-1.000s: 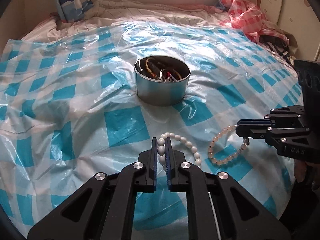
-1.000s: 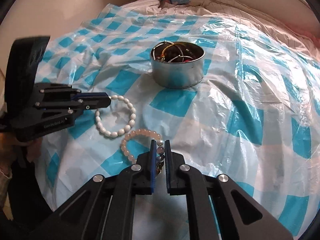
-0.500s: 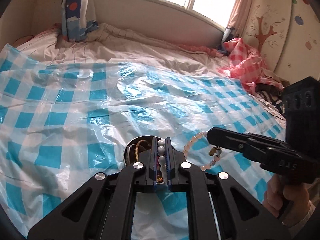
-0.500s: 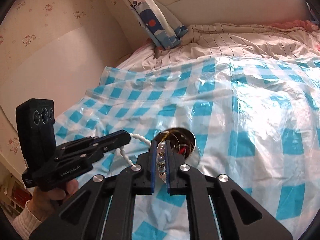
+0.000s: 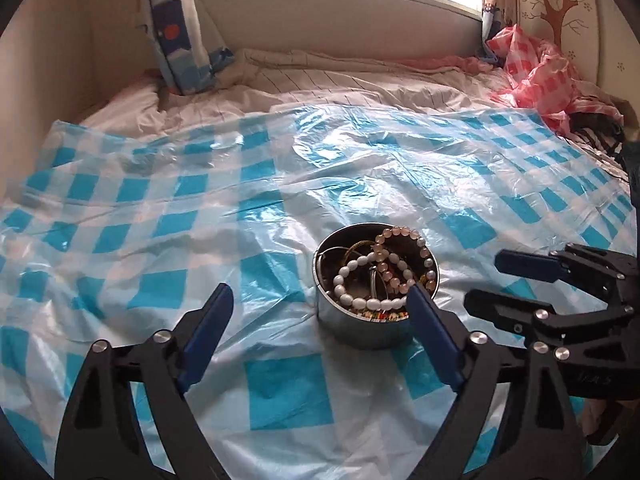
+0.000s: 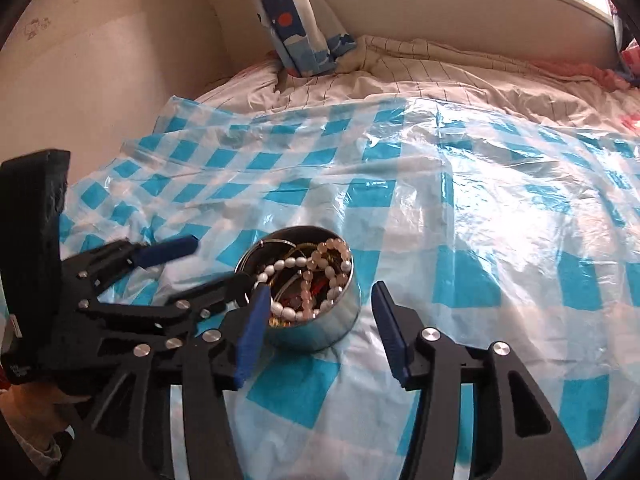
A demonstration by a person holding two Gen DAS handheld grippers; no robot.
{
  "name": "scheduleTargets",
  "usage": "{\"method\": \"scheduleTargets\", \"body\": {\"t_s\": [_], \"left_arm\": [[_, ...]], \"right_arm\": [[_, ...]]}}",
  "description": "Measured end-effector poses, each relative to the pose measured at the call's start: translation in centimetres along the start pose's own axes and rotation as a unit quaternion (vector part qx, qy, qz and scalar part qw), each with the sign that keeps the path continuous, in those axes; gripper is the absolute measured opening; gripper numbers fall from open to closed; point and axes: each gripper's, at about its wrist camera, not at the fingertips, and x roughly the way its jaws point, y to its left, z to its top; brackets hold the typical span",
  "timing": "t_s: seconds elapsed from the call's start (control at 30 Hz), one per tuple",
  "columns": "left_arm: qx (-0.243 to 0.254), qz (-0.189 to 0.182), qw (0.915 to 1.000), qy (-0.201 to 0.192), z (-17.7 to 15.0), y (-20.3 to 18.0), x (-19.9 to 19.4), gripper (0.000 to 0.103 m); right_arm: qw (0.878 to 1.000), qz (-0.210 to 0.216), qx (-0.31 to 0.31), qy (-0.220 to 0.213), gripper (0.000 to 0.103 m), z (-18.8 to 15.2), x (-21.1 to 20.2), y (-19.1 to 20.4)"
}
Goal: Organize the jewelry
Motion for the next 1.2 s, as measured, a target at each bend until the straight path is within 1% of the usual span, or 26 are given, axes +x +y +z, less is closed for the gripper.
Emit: {"method": "scheduleTargets", "body": {"t_s": [0.03,0.07,0.1,0.13,0.17,0.27,0.33,0.47,0.53,0.63,0.73,0.9,0.97,1.03,1.2], "left_arm": [[-0.002,0.008,1.0,0.001,-0.7,0.2,-0.6,0.096],[-0.003,0.014,0.9999,0.006,-1.4,0.4,-1.1,0.096],[-0.007,0.022,0.9995,0.021,-2.4,0.6,-1.1,0.096],[-0.011,0.03,0.9987,0.041,-3.3,0.9,-0.9,0.096],[-0.016,0.035,0.9975,0.06,-4.3,1.2,-0.5,0.096],[-0.014,0.049,0.9931,0.106,-6.9,1.4,0.3,0.096],[-0.005,0.053,0.9913,0.12,-7.7,1.2,0.7,0.096],[-0.02,0.034,0.992,0.12,-8.1,1.6,0.6,0.096],[-0.019,0.037,0.9918,0.121,-8.2,1.6,0.6,0.096],[-0.014,0.035,0.9923,0.118,-8.1,1.5,0.7,0.096],[-0.018,0.028,0.9925,0.118,-8.0,1.6,0.8,0.096],[-0.02,0.026,0.9944,0.101,-7.8,1.7,0.6,0.096],[-0.023,0.021,0.9944,0.101,-7.9,1.7,0.7,0.096],[-0.025,0.019,0.9933,0.111,-8.3,1.7,1.3,0.096],[-0.058,-0.013,0.9914,0.116,-8.8,2.9,1.9,0.096]], "right_arm": [[1.0,-0.007,-0.006,0.005,0.053,-0.8,-0.6,0.2],[1.0,-0.014,-0.011,0.013,0.054,-1.5,-0.9,0.4],[0.999,-0.021,-0.014,0.023,0.057,-2.5,-1.2,0.4],[0.999,-0.029,-0.015,0.033,0.062,-3.3,-1.4,0.4],[0.998,-0.039,-0.013,0.04,0.063,-4.3,-1.6,0.4],[0.997,-0.055,-0.007,0.062,0.064,-6.6,-2.1,0.5],[0.995,-0.067,0.004,0.074,0.064,-7.5,-2.1,0.4],[0.993,-0.093,0.013,0.074,0.071,-9.0,-3.1,0.6],[0.992,-0.102,0.013,0.073,0.072,-9.5,-3.4,0.6],[0.992,-0.106,0.019,0.07,0.075,-9.6,-3.5,0.5],[0.992,-0.11,0.017,0.067,0.076,-9.7,-3.4,0.5],[0.991,-0.115,0.024,0.057,0.077,-9.6,-3.4,0.1],[0.991,-0.118,0.029,0.056,0.082,-9.6,-3.3,-0.2],[0.99,-0.123,0.03,0.058,0.086,-9.6,-3.1,-0.3],[0.988,-0.138,0.021,0.068,0.094,-9.7,-2.5,0.0]]}}
